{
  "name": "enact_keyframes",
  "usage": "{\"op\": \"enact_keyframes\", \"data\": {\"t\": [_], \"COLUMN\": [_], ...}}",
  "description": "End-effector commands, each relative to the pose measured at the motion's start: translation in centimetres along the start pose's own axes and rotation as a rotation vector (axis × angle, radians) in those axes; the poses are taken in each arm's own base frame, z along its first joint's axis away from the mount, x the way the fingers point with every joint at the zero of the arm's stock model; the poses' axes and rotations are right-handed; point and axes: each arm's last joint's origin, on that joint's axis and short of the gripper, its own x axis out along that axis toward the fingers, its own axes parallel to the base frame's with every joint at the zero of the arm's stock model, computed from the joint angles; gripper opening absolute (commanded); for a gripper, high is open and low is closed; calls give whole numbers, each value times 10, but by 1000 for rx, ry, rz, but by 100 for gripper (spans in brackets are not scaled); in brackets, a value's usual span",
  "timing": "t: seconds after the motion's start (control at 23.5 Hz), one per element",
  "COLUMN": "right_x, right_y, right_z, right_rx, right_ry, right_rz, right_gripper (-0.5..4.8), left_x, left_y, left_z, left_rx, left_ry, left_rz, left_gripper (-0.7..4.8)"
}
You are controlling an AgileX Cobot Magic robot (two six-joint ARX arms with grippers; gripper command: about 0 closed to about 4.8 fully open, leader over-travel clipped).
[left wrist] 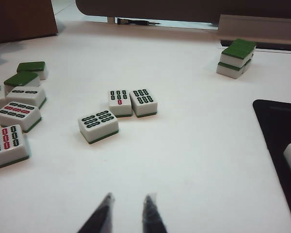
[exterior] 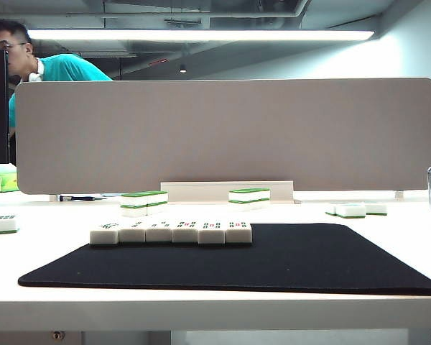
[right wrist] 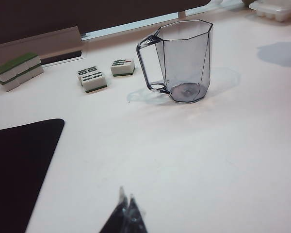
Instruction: Align six mahjong tiles in a row on the table.
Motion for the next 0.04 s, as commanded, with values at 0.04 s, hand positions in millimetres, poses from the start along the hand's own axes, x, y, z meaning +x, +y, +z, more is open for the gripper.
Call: {"op": "enact_keyframes", "data": {"t": [0.04], "right_x": [0], "right_y": [0], "right_z": [0], "right_rx": [-2], "right_ry": [-9], "right_rz": [1], "right_gripper": [-1], "left_x": [0], "left_y": [0], "left_z": [-1], "left_rx": [1], "left_ry": [13], "left_rz": [-6], "left_gripper": [79]}}
